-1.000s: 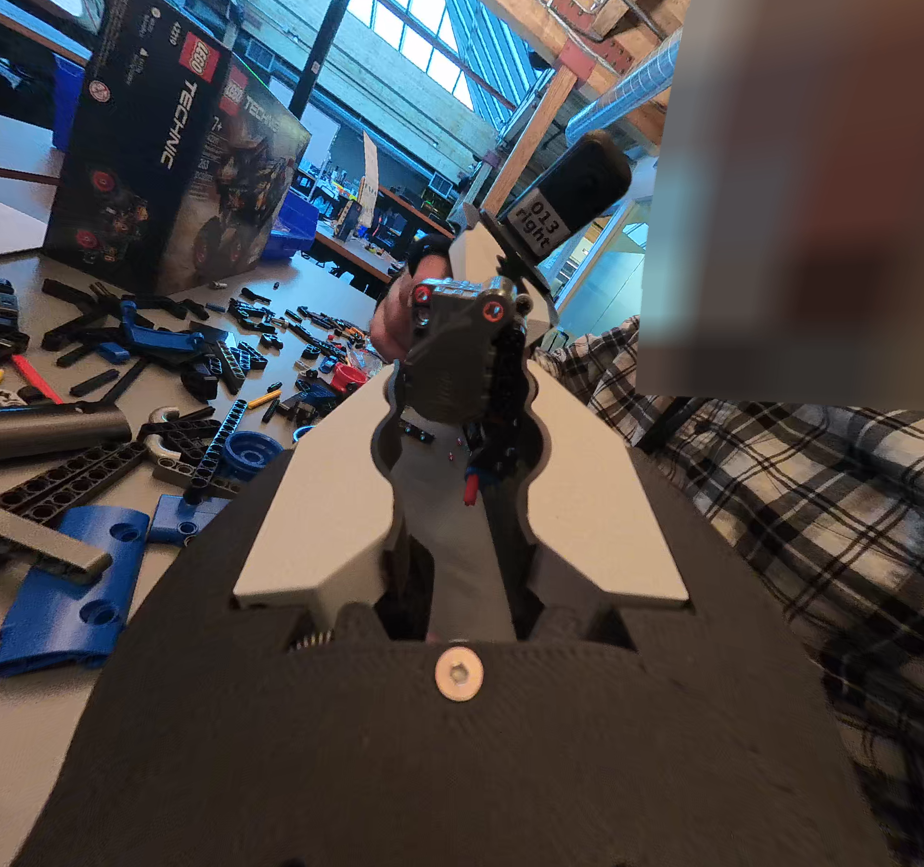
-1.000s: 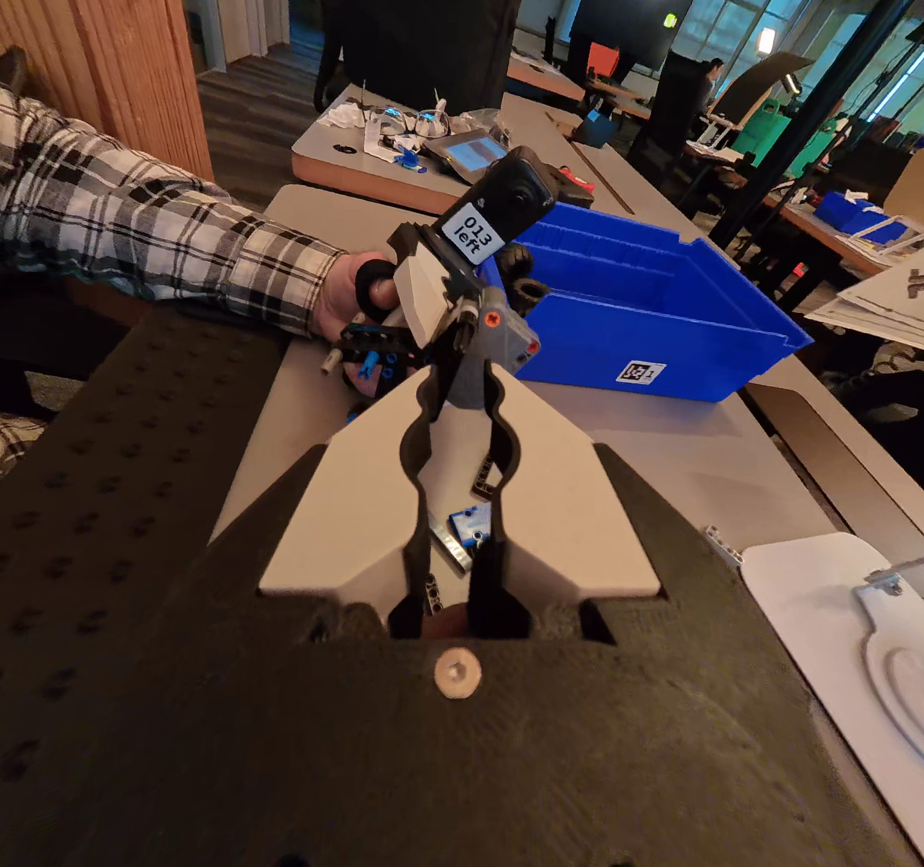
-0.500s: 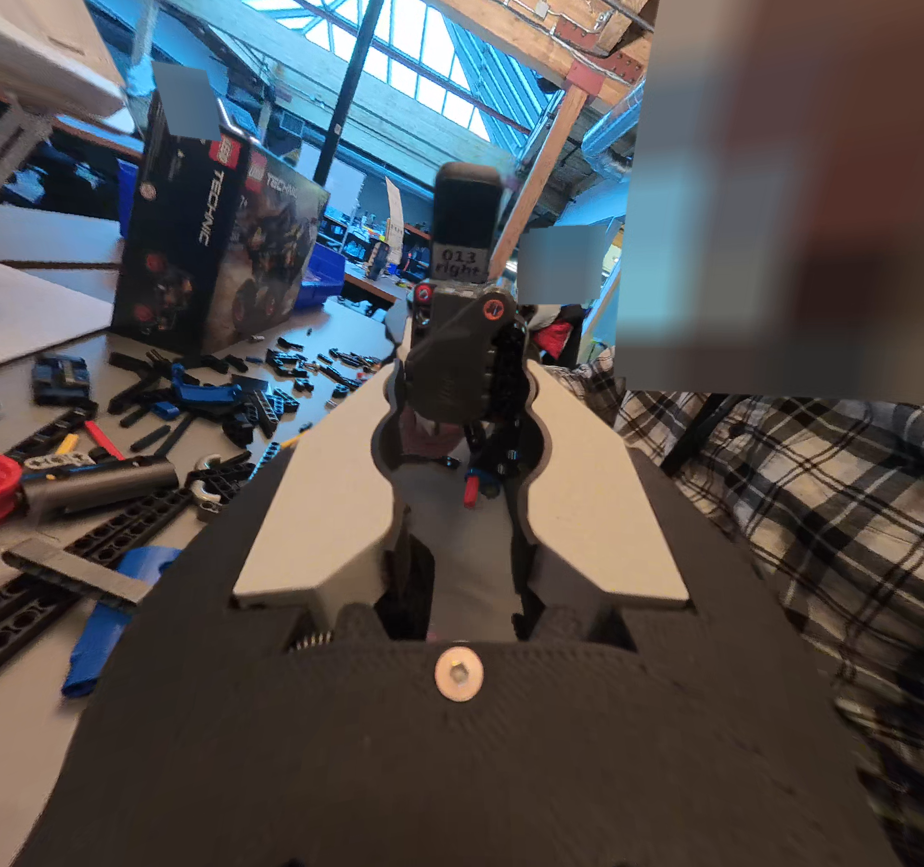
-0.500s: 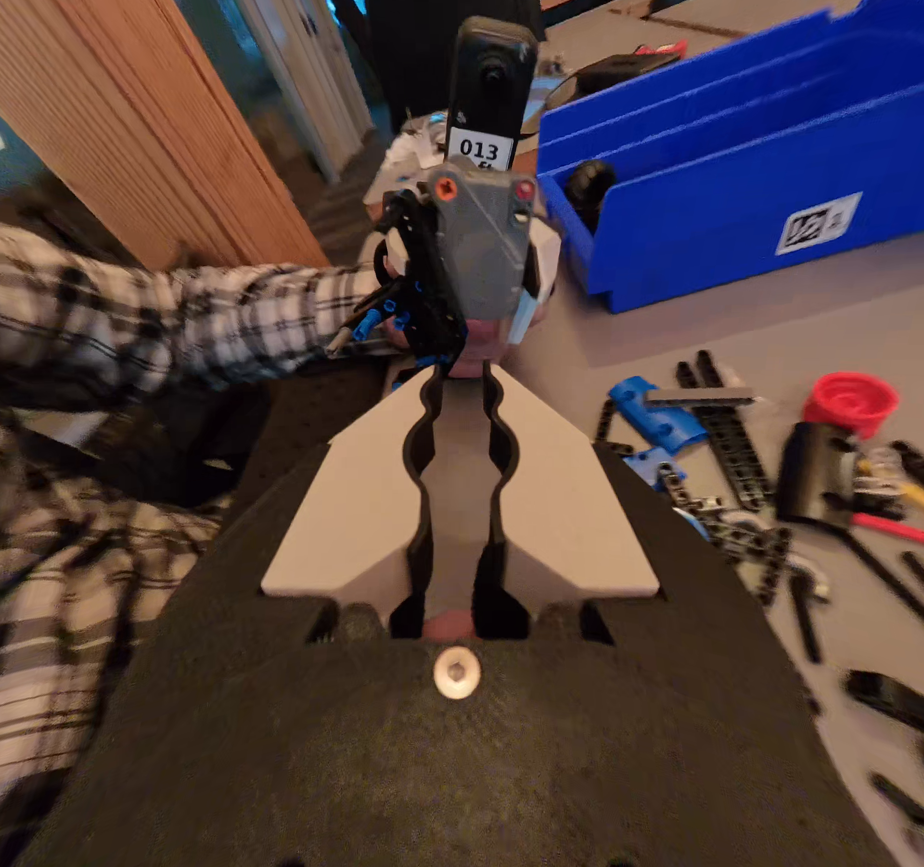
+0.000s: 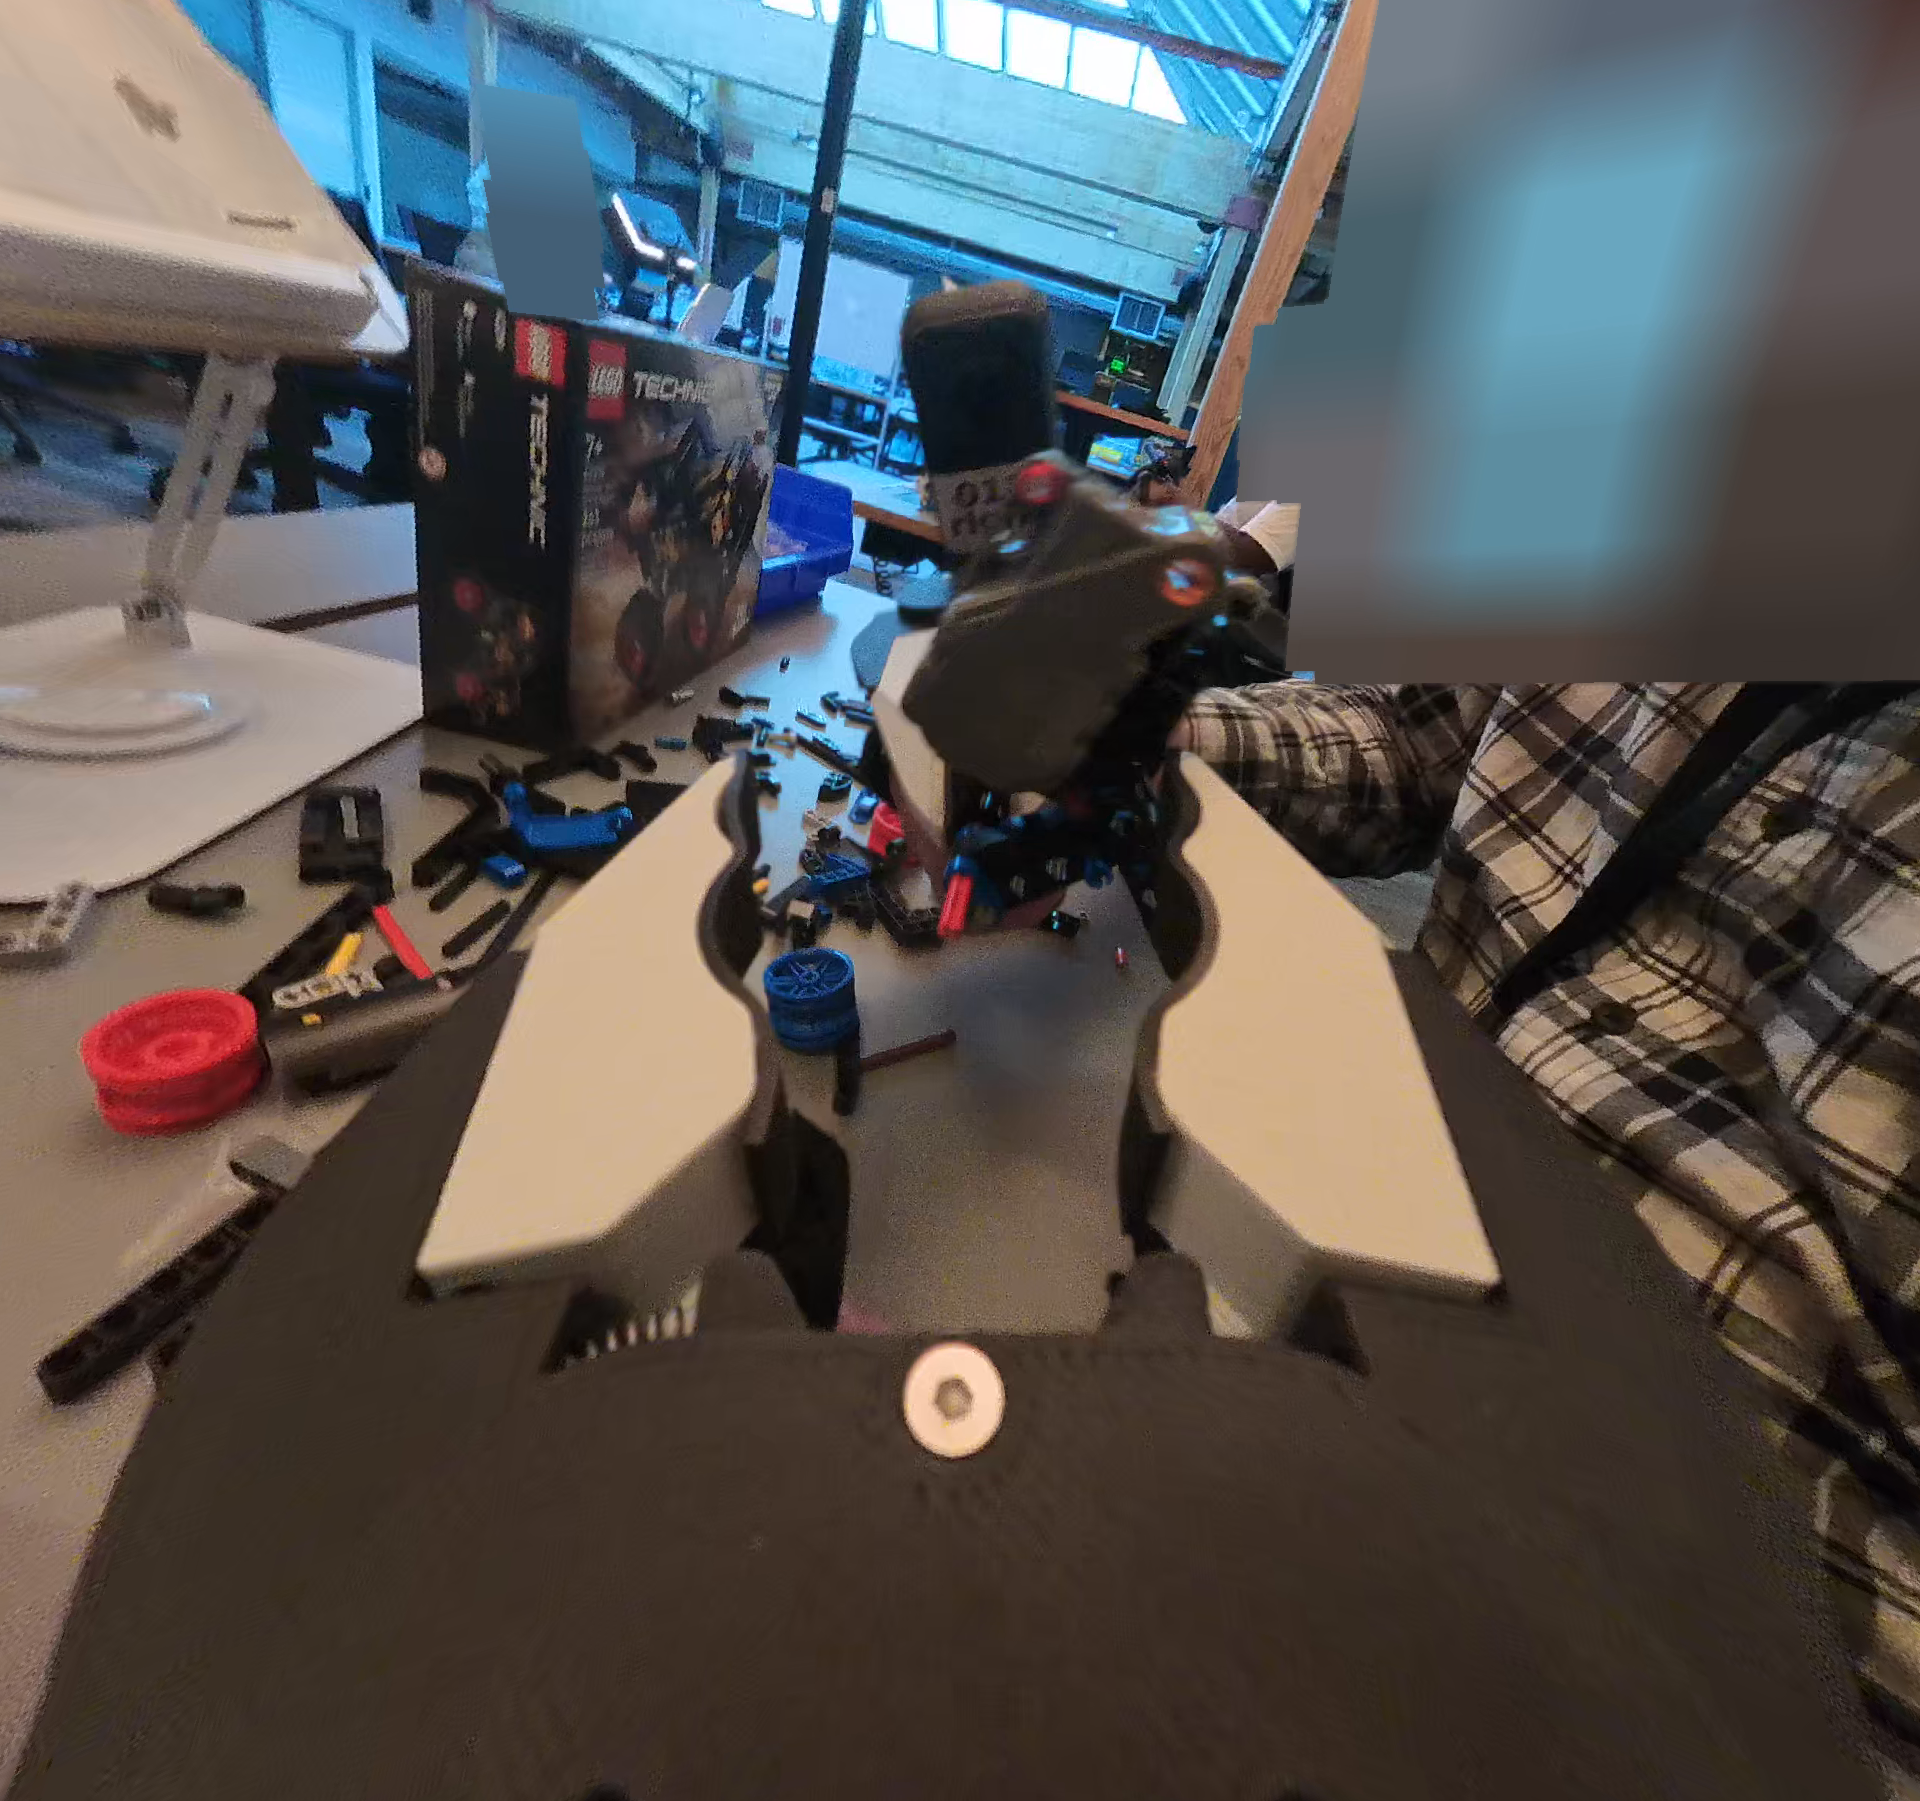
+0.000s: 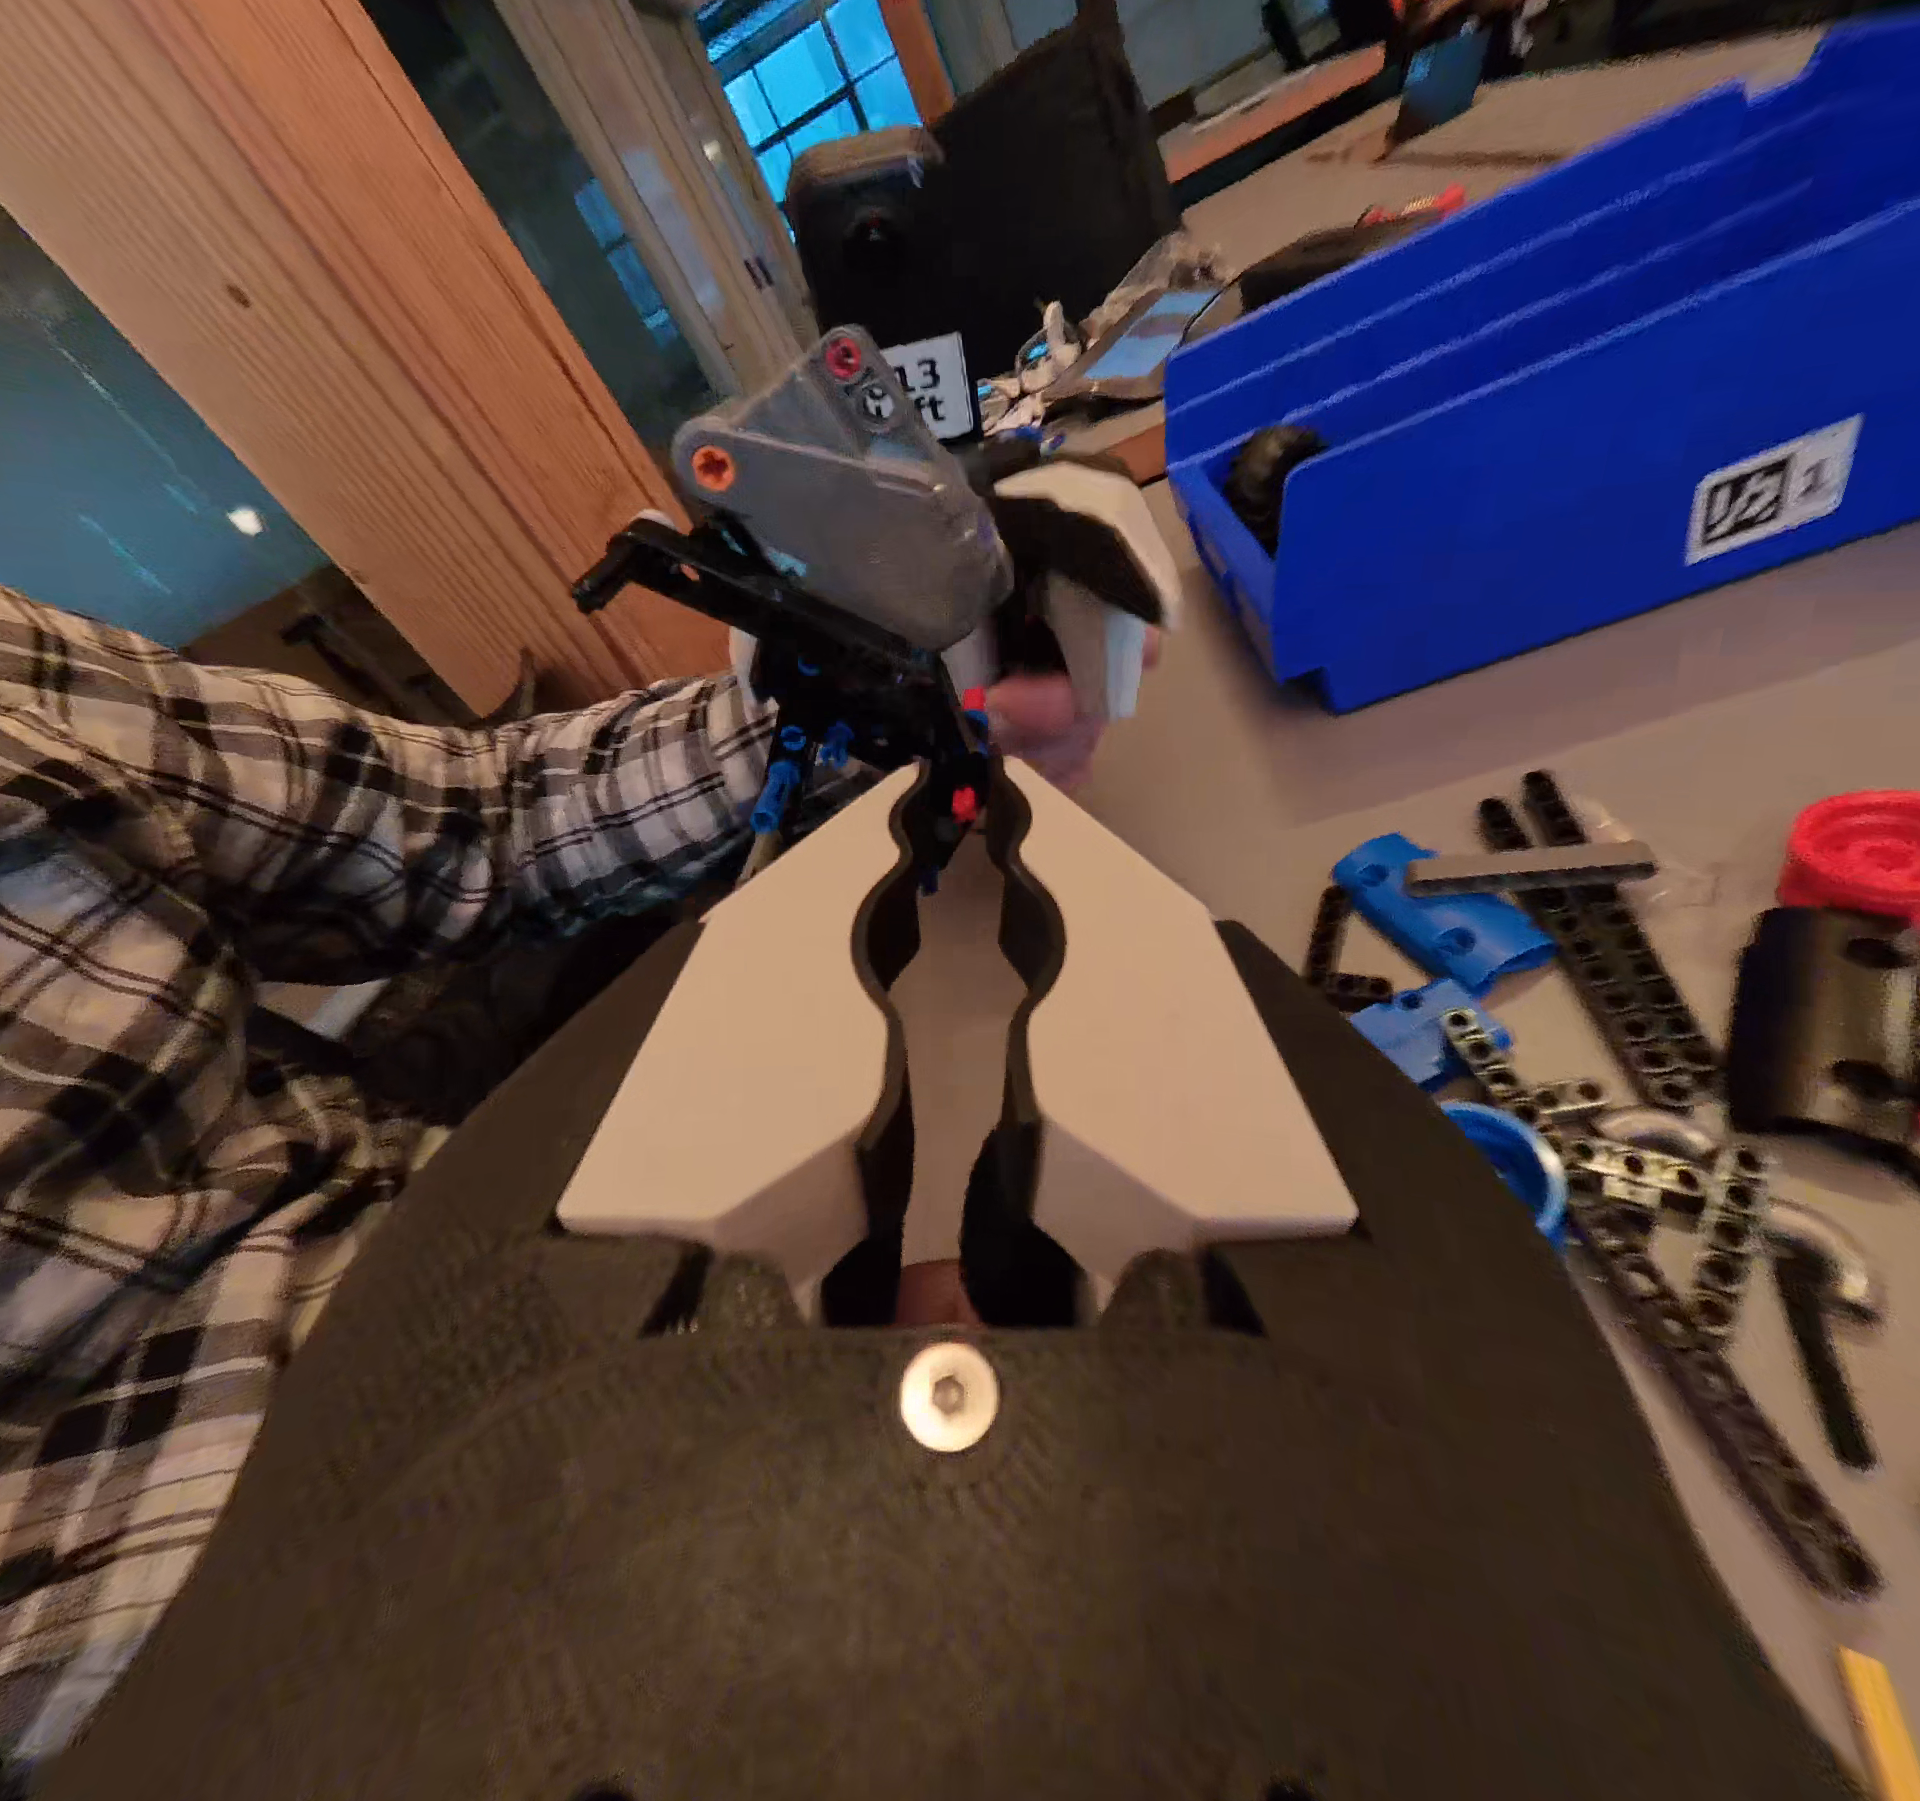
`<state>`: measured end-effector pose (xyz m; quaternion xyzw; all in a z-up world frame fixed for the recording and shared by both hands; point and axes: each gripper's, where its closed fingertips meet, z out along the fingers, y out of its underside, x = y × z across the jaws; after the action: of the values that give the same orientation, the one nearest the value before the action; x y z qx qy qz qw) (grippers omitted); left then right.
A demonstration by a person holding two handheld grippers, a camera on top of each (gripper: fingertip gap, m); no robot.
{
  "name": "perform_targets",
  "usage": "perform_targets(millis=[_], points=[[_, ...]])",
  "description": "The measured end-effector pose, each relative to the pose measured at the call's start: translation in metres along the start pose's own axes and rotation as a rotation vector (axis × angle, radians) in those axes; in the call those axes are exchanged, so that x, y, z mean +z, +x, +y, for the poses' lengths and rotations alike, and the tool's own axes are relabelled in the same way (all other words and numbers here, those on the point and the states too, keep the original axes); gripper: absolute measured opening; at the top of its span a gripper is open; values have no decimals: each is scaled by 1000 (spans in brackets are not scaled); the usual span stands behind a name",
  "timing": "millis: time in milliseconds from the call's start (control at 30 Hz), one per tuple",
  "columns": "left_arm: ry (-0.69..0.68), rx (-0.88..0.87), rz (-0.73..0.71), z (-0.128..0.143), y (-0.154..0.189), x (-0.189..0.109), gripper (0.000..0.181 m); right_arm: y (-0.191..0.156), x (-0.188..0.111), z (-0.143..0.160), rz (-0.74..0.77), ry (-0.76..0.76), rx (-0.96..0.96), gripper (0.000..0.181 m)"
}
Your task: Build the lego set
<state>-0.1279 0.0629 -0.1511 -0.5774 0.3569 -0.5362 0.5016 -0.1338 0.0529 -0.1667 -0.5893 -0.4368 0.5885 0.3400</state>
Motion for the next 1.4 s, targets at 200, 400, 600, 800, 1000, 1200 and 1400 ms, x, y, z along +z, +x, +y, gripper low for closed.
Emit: perform_targets(millis=[200,400,600,800,1000,1200,1400], points=[[-62,-7,53,12,11,6,47,6,-6,-11,89,52,-105,7],[-42,51,33,10,10,7,43,7,-7,-9,78,37,-85,13],[-51,78,47,11,14,9,43,4,-6,-12,100,45,-158,7],[-66,139,63,13,20,10,41,-2,-9,-9,66,13,-219,6],[-81,165,87,17,25,11,40,-6,-12,-5,39,-17,-249,6],[-105,173,113,23,30,13,41,-10,-16,2,18,-84,-290,6],[-110,182,118,23,30,14,41,-11,-18,2,24,-97,-313,6]])
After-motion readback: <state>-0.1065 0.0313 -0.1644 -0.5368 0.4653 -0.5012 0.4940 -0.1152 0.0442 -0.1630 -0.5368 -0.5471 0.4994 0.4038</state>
